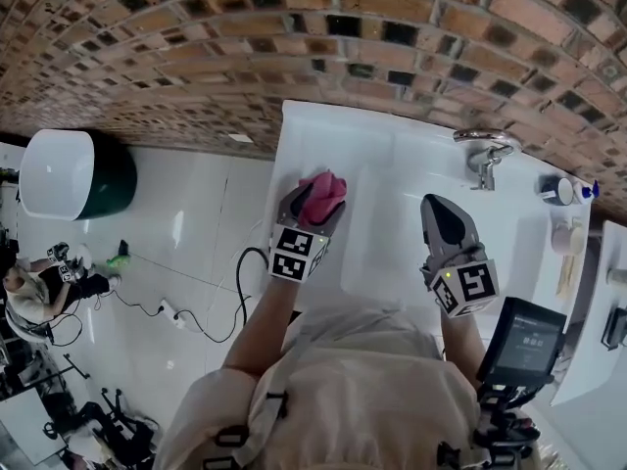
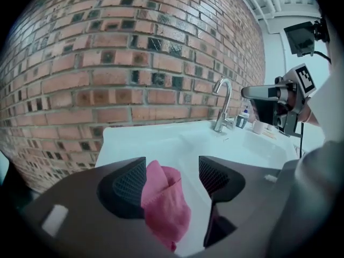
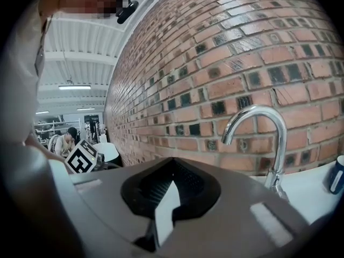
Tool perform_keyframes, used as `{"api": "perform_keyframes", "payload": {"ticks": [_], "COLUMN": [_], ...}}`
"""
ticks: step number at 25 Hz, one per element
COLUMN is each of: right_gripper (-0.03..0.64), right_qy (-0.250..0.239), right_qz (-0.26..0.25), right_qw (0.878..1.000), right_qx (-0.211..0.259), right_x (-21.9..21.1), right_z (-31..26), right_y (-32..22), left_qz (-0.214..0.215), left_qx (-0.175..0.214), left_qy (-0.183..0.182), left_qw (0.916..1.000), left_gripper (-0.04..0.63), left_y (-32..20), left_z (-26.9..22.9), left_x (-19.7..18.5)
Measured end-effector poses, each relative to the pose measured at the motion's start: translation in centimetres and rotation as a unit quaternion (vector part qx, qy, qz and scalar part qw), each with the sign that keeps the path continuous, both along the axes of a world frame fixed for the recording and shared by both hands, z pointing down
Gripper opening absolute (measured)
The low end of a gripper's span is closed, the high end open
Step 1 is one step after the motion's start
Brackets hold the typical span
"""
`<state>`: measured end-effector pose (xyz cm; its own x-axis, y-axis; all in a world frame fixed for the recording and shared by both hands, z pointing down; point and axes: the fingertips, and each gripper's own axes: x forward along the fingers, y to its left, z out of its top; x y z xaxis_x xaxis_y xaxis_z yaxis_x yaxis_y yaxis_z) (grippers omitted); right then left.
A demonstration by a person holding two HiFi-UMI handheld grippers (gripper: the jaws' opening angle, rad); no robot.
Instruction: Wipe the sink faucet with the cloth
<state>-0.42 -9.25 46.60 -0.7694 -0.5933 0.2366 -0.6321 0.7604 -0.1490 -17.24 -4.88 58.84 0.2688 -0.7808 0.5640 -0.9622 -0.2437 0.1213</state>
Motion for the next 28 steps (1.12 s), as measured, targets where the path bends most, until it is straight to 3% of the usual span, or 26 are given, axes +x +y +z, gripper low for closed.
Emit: {"api": "perform_keyframes", "payload": {"ticks": [7,16,28], "right_gripper": [-0.009,-0.011,-0.010], "right_qy": [0.010,0.018,0.011], "right_qz": [-0.012,-0.020,-0.016], "right_qw": [1.000,0.999,1.000], "right_qx": [-0.026,-0.041,-0.025], "right_x": [-1.5,-2.1,-1.2], "right_z": [2.4,3.4,2.2], "right_y": [-0.6,-0.7,-0.5], "left_qz": [-0.008,-0.012,-0.017], "left_qx": [-0.048,-0.109,-0.108], "left_qy": [0.003,-0.047,-0.031], "left_qw": [0.9988,0.9929,0.9935], "left_gripper": [0.282,0.258,0.131], "left_y": [0.0,0.4,0.1], "left_z": [4.8,8.8,8.2], "left_x": [-0.9,-3.1,-3.2]}}
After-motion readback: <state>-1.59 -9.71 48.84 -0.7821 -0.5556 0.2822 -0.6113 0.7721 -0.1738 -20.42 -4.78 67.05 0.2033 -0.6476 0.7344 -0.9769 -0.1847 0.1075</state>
